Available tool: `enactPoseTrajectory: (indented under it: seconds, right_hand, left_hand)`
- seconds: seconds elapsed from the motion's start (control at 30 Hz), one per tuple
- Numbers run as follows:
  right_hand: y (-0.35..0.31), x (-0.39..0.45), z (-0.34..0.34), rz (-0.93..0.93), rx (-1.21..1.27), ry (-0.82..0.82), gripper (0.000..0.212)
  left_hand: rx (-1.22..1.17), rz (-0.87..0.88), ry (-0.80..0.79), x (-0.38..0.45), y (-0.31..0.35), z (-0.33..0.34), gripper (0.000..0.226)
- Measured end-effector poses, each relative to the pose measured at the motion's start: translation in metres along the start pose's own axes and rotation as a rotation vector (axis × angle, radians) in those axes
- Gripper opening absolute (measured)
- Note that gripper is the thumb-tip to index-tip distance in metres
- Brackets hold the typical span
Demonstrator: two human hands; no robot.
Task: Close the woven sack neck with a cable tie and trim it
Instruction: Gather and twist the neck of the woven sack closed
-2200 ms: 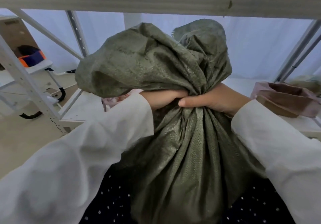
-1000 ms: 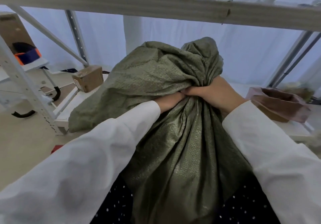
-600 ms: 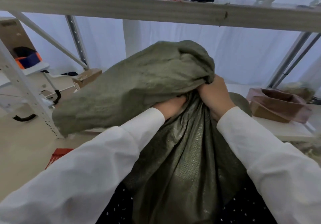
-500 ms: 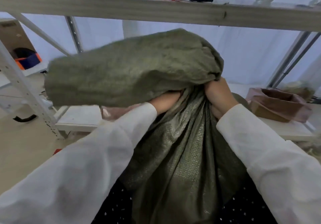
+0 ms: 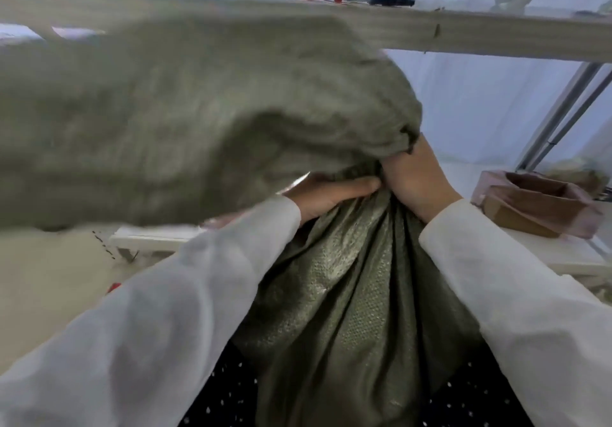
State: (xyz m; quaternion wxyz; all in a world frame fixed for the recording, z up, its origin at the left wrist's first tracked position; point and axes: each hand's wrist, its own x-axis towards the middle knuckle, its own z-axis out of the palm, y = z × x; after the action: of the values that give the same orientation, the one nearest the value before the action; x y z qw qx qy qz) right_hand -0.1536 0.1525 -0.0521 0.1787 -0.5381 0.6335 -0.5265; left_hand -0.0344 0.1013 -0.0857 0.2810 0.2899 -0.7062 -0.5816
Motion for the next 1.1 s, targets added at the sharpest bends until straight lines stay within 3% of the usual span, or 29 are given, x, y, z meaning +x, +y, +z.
enactPoseTrajectory:
  seconds: [0.07, 0.17, 0.2, 0.3, 0.37, 0.43, 0.53, 0.63, 0.87, 1.1]
  right_hand:
    - [-0.007, -0.007, 0.002, -0.128, 0.007, -0.092, 0.029]
    - [-0.006, -0.003, -0.003, -0.203, 0.074, -0.225, 0.016]
    - [-0.003, 0.001, -0.004, -0.206, 0.065, -0.251, 0.016]
    - [0.009, 0.009, -0.006, -0.134, 0.048, -0.281, 0.012]
    - [0.013, 0.010, -0.007, -0.067, 0.053, -0.351, 0.019]
    - [0.012, 0.007, -0.008, -0.034, 0.030, -0.417, 0.022]
    - [0.015, 0.004, -0.003, 0.012, -0.051, -0.264, 0.015]
    - [0.015, 0.003, 0.005, 0.089, -0.013, -0.116, 0.026]
    - [0.010, 0.016, 0.020, 0.100, -0.075, -0.053, 0.020]
    - [0.015, 0.024, 0.049, -0.003, -0.380, 0.048, 0.019]
  left_hand:
    - [0.051, 0.025, -0.036, -0.001, -0.003, 0.006, 0.035]
    - [0.163, -0.033, -0.028, 0.005, -0.012, 0.012, 0.096]
    - [0.202, -0.108, -0.040, 0.008, -0.013, 0.013, 0.101]
    - [0.289, -0.039, -0.026, -0.001, -0.002, 0.019, 0.052]
    - [0.290, 0.056, -0.003, -0.003, -0.003, 0.020, 0.043]
    - [0.311, 0.092, -0.022, -0.001, -0.010, 0.019, 0.043]
    - [0.234, 0.066, -0.001, -0.002, -0.014, 0.020, 0.041]
    - [0.263, 0.062, 0.004, -0.005, -0.002, 0.023, 0.037]
    - [0.219, -0.039, 0.029, -0.019, 0.004, -0.002, 0.046]
    - [0.116, -0.117, 0.229, -0.034, -0.007, -0.056, 0.061]
